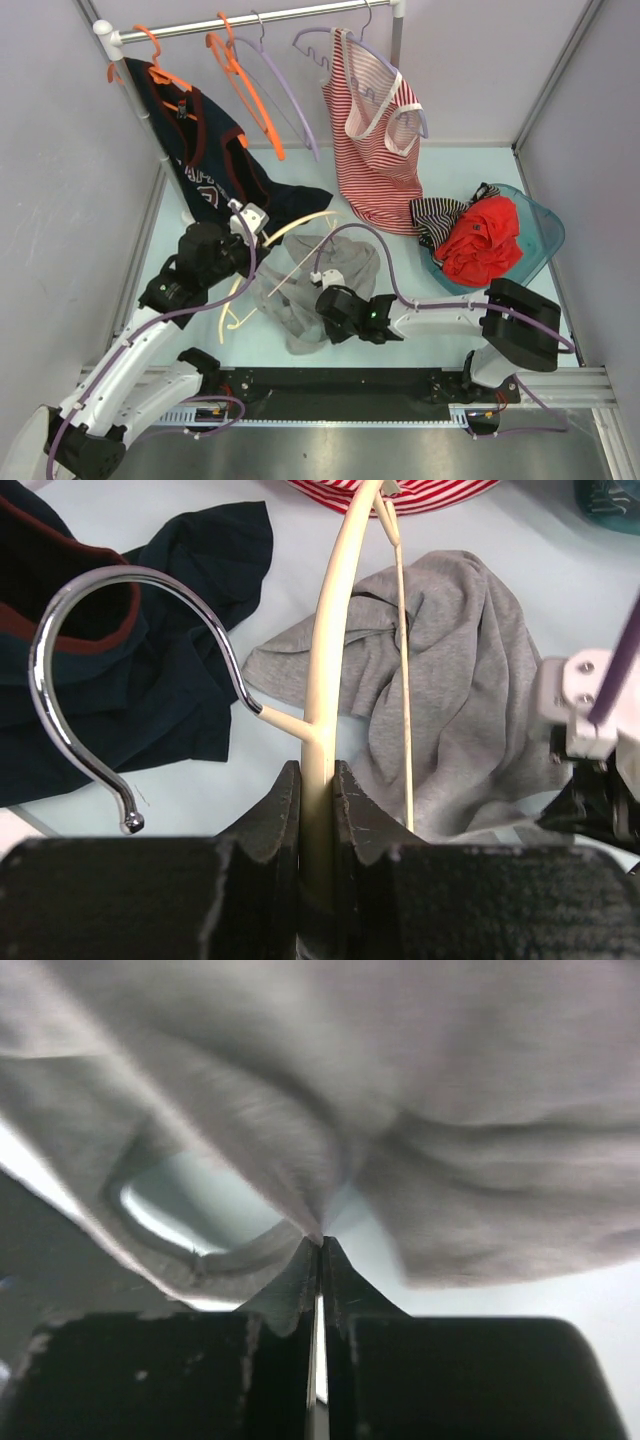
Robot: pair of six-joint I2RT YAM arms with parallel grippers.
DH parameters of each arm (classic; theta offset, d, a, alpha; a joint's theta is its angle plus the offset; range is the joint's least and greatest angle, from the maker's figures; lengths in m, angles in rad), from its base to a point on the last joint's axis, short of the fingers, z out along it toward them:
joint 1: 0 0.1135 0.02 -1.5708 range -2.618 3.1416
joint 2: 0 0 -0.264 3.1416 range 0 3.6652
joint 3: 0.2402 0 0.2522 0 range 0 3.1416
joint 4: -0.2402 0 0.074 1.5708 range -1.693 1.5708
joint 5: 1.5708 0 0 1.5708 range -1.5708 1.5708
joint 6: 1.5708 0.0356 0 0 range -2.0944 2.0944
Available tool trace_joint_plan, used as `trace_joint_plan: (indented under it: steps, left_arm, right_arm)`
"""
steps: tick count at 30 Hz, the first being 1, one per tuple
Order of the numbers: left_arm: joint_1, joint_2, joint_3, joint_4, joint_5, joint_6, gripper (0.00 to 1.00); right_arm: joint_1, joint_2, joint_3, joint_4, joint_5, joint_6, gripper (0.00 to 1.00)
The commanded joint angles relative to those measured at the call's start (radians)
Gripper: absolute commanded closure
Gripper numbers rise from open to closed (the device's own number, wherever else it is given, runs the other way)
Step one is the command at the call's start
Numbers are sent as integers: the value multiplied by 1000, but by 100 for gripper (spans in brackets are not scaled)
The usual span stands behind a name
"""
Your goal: Place the tank top on the hanger
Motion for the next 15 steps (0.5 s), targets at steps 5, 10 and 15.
trace_joint_plan:
  steps: [5,10,15]
  left_arm:
    - [0,-52,-5,71,-24,-17,100]
    - [-2,-52,-6,73,-24,-19,100]
    - [0,-50,-6,73,-26,-19,100]
  right_arm:
    - [-174,-197,-51,-112,66,-56,100]
    - [-365,-325,-48,-180,89,-154,100]
    - [-508,-437,-12,-203,80,-219,100]
